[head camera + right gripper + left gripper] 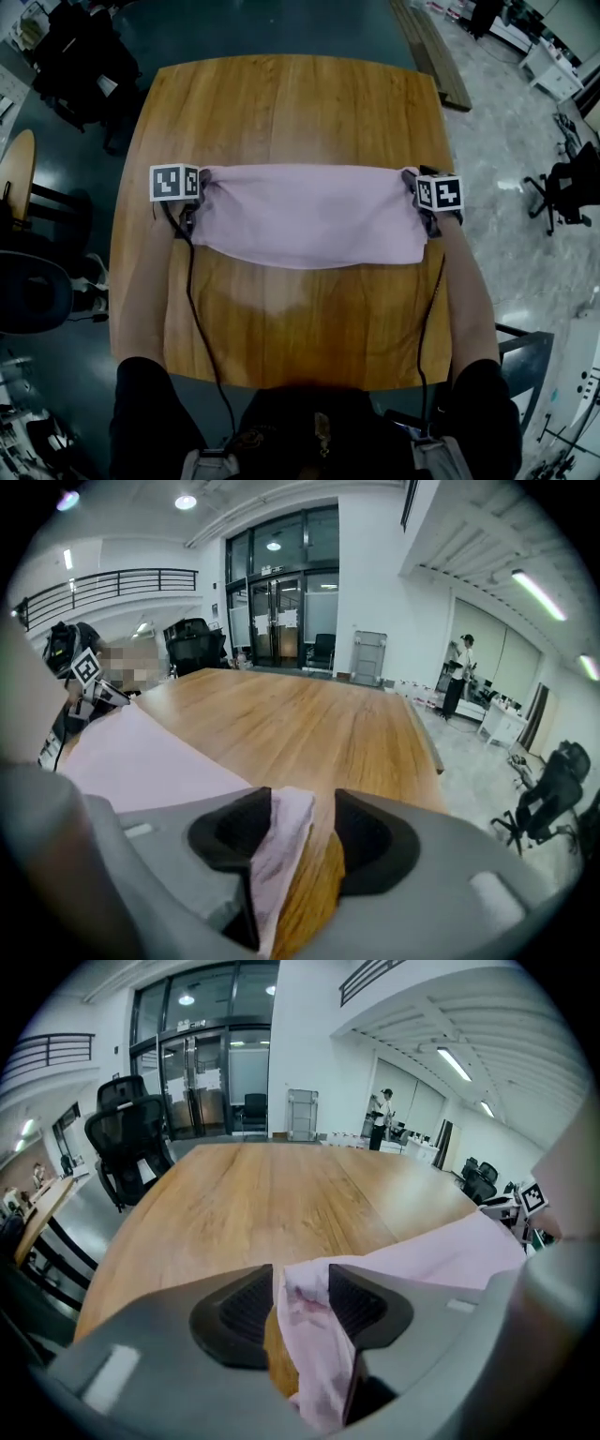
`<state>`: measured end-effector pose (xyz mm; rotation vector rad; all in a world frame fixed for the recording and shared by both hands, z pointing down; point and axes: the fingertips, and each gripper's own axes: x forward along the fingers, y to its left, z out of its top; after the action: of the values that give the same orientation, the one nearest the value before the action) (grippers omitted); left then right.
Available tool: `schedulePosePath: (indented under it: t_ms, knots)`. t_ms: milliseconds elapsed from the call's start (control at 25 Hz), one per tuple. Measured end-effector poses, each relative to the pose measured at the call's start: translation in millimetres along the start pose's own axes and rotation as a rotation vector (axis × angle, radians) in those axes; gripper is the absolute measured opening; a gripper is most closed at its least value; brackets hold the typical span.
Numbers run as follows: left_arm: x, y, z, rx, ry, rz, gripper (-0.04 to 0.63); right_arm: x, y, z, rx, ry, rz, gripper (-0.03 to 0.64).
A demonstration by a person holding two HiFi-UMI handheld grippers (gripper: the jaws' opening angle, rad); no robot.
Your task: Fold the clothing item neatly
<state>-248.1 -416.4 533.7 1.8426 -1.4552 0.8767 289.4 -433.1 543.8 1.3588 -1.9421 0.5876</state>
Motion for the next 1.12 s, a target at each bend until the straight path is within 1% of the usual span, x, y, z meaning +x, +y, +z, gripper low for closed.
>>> schedulePosePath:
  t_ms: [40,160,280,360,440,480,600,720,800,920,1000,1120]
  knots:
    - [-8,0,5,0.015,-0.025,0.008,0.202,-8,-3,5,0.002,-0.018,-0.006,0.211]
    - [-37,-11,25,0.086,-0.112,0.017,0.216,-39,-6,26,0.008,-0.085,0.004,0.212]
    - [-59,-36,36,0.163,-0.183,0.008,0.23,-66,9,39,-0.011,-0.146,0.025,0.212]
    - [-64,-55,37,0.228,-0.196,-0.004,0.235,-76,26,40,-0.021,-0.174,0.042,0.212]
    - [-56,-73,28,0.277,-0.171,-0.022,0.233,-75,50,35,-0.025,-0.173,0.08,0.206]
    - [-48,-80,19,0.285,-0.148,-0.034,0.233,-71,63,30,-0.029,-0.16,0.104,0.197]
    - [-18,-93,-7,0.282,-0.07,-0.058,0.233,-48,96,9,-0.058,-0.091,0.157,0.153]
    - [1,-94,-24,0.298,-0.024,-0.055,0.233,-24,100,-15,-0.078,-0.013,0.165,0.14]
    - [7,-91,-30,0.274,-0.026,-0.069,0.232,-15,96,-26,-0.061,0.002,0.179,0.136]
    - [6,-88,-35,0.209,-0.055,-0.072,0.23,-15,94,-30,-0.034,-0.031,0.186,0.124]
    - [2,-89,-41,0.194,-0.058,-0.061,0.23,-18,98,-34,-0.036,-0.034,0.187,0.12]
    - [-9,-87,-59,0.183,-0.041,-0.053,0.229,-25,110,-46,-0.029,-0.019,0.198,0.118]
